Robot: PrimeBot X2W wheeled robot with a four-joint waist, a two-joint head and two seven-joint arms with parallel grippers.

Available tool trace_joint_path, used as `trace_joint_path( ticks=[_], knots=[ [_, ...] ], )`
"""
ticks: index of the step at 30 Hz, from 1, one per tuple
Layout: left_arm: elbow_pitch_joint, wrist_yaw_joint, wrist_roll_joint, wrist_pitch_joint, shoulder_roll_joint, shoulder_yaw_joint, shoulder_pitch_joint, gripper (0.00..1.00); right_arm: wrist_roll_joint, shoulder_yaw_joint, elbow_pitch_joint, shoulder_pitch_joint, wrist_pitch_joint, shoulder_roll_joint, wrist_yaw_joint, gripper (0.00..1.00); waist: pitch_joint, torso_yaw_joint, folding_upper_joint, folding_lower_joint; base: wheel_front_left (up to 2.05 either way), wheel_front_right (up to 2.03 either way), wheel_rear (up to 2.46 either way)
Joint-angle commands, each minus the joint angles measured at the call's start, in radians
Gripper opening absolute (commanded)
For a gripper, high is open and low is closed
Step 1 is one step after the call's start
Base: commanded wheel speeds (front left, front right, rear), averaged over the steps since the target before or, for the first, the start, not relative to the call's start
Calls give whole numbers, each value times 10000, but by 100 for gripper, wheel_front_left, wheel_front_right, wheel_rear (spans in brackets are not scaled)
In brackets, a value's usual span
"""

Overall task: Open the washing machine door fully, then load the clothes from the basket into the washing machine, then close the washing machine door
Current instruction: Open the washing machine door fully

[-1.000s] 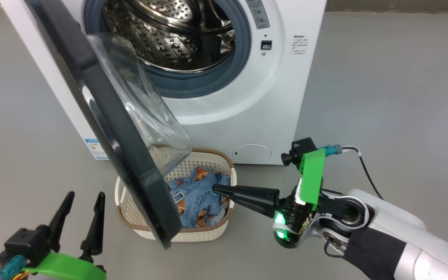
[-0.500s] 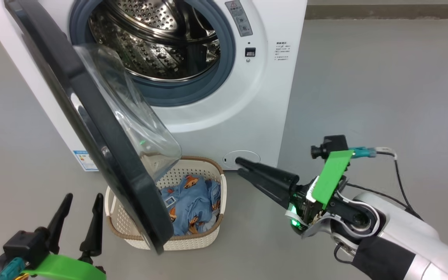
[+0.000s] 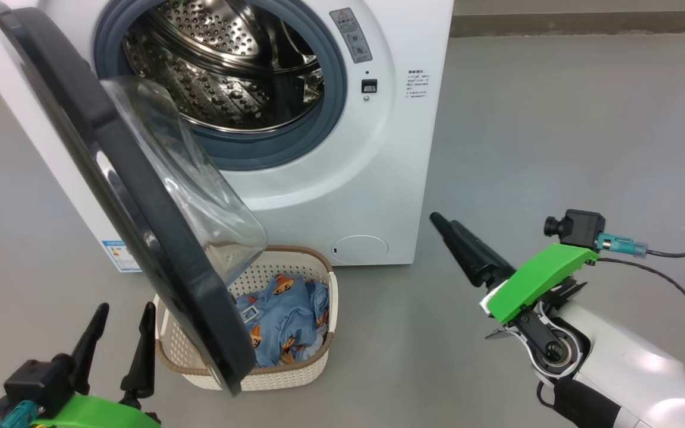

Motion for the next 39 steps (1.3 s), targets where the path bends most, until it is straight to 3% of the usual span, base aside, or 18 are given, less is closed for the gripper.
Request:
trace_joint_path(
  ticks=[1,4,9,14,19,31,39],
  knots=[
    [-234,-27,64,-65,191,394,-133,100,-477,-178,165,50,-246,137,73,100,-26,-58,0,0,0,0,0],
    [-253,-27,78,-65,177,430,-94,100,-1904,-820,812,-16,-323,238,73,100,-46,-146,0,0,0,0,0],
    [-299,-27,109,-65,135,510,-17,100,-5771,-3835,1733,496,-331,866,73,100,-74,-272,0,0,0,0,0],
    [-292,-27,135,-65,79,531,30,100,-9288,-6457,1076,1866,-333,1866,73,100,-133,-329,0,0,0,0,0],
    [-297,-27,173,-65,48,537,51,100,-11783,-7955,-16,3082,-333,2611,73,100,-190,-353,0,0,0,0,0],
    [-285,-27,209,-65,4,652,164,100,-14893,-9257,-1576,4749,-334,3304,73,100,-254,-452,0,0,0,0,0],
    [-299,-27,296,-65,-121,787,284,100,-15881,-9781,-2308,5494,-334,3512,73,100,-318,-491,0,0,0,0,0]
  ],
)
